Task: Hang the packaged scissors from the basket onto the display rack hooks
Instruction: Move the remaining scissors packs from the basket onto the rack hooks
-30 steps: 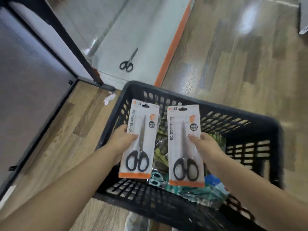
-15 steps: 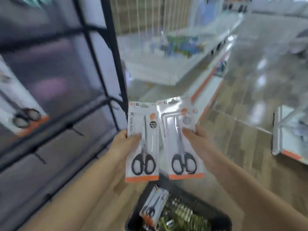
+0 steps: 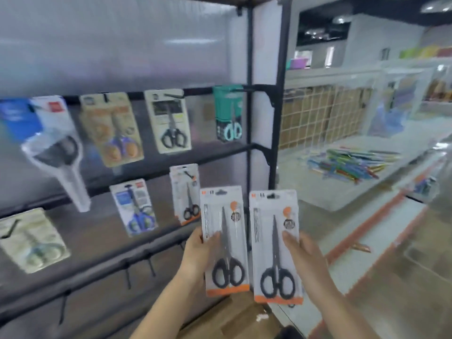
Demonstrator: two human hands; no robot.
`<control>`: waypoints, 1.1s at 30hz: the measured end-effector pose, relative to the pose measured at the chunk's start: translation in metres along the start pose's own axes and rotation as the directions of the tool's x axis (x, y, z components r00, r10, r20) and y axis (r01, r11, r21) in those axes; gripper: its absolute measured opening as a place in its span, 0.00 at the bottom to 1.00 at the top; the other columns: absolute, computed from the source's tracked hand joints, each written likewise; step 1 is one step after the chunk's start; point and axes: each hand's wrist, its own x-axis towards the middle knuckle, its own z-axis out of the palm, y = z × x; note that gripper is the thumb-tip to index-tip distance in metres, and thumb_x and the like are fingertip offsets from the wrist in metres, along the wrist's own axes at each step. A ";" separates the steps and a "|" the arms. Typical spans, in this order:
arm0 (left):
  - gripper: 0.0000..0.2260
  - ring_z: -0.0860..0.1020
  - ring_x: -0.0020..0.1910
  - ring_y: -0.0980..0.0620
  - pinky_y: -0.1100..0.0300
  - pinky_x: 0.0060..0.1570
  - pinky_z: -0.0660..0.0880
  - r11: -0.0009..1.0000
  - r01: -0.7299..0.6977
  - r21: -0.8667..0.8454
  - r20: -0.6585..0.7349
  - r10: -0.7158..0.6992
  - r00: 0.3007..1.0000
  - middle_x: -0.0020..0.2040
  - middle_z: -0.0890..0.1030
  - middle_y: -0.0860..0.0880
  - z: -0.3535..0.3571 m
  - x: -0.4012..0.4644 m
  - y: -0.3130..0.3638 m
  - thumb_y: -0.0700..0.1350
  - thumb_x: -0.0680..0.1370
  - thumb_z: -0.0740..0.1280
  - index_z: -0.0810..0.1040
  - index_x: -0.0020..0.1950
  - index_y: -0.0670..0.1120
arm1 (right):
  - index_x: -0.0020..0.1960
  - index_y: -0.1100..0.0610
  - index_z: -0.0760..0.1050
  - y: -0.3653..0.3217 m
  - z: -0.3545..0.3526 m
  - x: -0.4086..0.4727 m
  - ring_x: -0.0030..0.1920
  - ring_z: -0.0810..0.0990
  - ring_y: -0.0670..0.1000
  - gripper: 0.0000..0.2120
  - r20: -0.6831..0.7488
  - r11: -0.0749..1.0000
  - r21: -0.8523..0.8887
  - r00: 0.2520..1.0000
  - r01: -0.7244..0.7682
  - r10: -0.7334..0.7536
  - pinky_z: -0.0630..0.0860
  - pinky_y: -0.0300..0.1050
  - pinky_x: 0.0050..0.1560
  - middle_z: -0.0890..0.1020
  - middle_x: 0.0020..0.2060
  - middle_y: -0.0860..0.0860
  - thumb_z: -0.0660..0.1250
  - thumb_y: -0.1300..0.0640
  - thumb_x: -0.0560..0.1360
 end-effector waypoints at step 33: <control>0.07 0.79 0.52 0.37 0.40 0.57 0.75 0.976 0.124 -0.178 -0.261 -0.169 0.950 0.53 0.81 0.36 -0.145 0.068 -0.043 0.37 0.79 0.62 0.77 0.55 0.40 | 0.53 0.58 0.76 0.003 0.182 0.145 0.47 0.78 0.52 0.11 0.210 0.994 -0.092 0.975 -0.058 0.076 0.71 0.41 0.43 0.81 0.51 0.57 0.60 0.51 0.79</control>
